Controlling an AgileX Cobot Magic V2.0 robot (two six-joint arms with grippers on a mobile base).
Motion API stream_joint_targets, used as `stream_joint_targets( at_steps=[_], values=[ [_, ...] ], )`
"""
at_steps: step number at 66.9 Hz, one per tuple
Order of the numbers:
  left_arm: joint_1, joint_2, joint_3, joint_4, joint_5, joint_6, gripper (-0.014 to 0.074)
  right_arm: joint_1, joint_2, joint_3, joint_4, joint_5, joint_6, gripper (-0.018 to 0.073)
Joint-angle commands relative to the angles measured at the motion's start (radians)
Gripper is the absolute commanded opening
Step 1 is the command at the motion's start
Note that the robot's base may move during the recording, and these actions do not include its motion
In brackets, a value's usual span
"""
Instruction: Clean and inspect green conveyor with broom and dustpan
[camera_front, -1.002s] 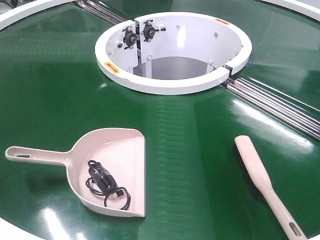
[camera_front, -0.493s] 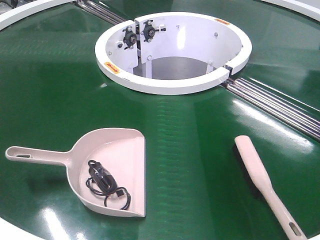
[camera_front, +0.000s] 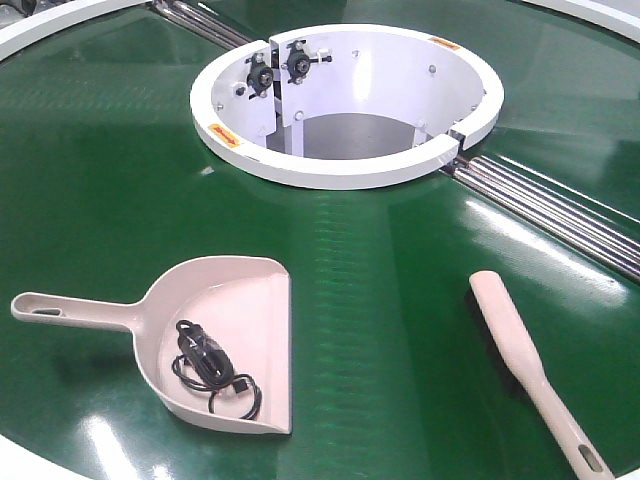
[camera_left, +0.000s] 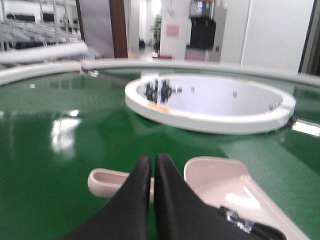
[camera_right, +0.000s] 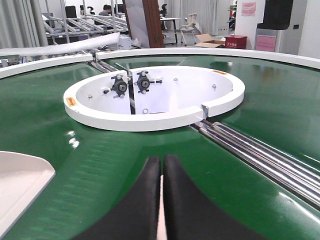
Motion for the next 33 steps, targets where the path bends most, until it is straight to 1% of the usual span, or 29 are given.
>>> stream_joint_targets(
  at_steps=[1,9,33],
  values=[
    [0.002,-0.037,0.033,0.010,-0.009,-0.030,-0.0008,-0.001,0.013,-0.025,0.005,-0.068,-0.005,-0.0010],
    [0.002,-0.034,0.033,0.010,0.028,-0.030,-0.0008,-0.001,0.012,-0.025,0.005,-0.066,-0.005,-0.0010],
    [0.002,-0.034,0.032,0.011,0.027,-0.030,-0.0008,-0.001,0.012,-0.025,0.005,-0.065,-0.006,-0.0010]
  ],
)
